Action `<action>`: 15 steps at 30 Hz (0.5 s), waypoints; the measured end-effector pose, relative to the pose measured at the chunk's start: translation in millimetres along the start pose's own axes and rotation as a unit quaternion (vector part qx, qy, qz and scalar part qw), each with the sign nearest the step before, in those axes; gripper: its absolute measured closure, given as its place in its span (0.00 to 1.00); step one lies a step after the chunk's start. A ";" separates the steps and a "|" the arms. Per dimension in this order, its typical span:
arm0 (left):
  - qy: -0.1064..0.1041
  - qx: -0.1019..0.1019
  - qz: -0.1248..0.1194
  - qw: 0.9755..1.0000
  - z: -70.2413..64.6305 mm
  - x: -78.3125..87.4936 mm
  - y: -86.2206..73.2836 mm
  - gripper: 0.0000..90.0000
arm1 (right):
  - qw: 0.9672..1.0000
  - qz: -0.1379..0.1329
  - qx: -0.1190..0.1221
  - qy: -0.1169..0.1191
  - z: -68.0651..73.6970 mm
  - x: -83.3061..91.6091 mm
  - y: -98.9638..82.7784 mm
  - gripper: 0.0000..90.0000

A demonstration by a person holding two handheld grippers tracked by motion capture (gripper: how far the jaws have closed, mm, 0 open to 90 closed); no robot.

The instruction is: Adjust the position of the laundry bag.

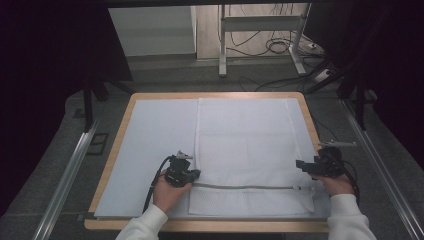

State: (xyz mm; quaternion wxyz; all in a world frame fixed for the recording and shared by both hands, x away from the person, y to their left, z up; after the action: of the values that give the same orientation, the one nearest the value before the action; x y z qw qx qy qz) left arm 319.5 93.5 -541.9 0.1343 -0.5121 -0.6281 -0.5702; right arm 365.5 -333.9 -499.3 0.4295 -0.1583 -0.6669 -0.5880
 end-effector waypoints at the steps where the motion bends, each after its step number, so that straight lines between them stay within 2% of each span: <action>1: 0.000 0.000 0.000 1.000 0.0 -0.1 -0.1 0.99 | 1.000 0.006 -0.001 0.003 -0.6 -2.2 -1.1 0.28; 4: -0.001 0.001 0.000 1.000 0.1 -0.1 -0.1 0.99 | 1.000 0.028 0.000 0.012 0.3 -9.0 -3.6 0.31; 7: -0.004 0.003 0.000 1.000 0.3 0.9 0.2 0.99 | 0.999 0.044 0.004 0.012 2.2 -15.2 -4.3 0.34; 15: -0.009 0.005 -0.002 1.000 0.3 2.6 0.6 0.99 | 0.997 0.068 0.011 0.021 2.9 -23.6 -7.8 0.44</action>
State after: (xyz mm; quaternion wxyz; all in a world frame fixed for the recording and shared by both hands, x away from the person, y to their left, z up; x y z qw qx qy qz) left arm 318.9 94.9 -539.7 0.1300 -0.5156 -0.6329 -0.5628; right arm 372.4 -326.4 -522.1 0.4836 -0.1862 -0.6518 -0.5537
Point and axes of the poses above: each handheld gripper's, and its own axes: x roughly backward along the jaws, y roughly out of its top, z roughly to its left, the point moved 3 cm from there along -x, roughly forward along the jaws, and after that the axes turned 5 degrees about x, right-handed, at the moved point
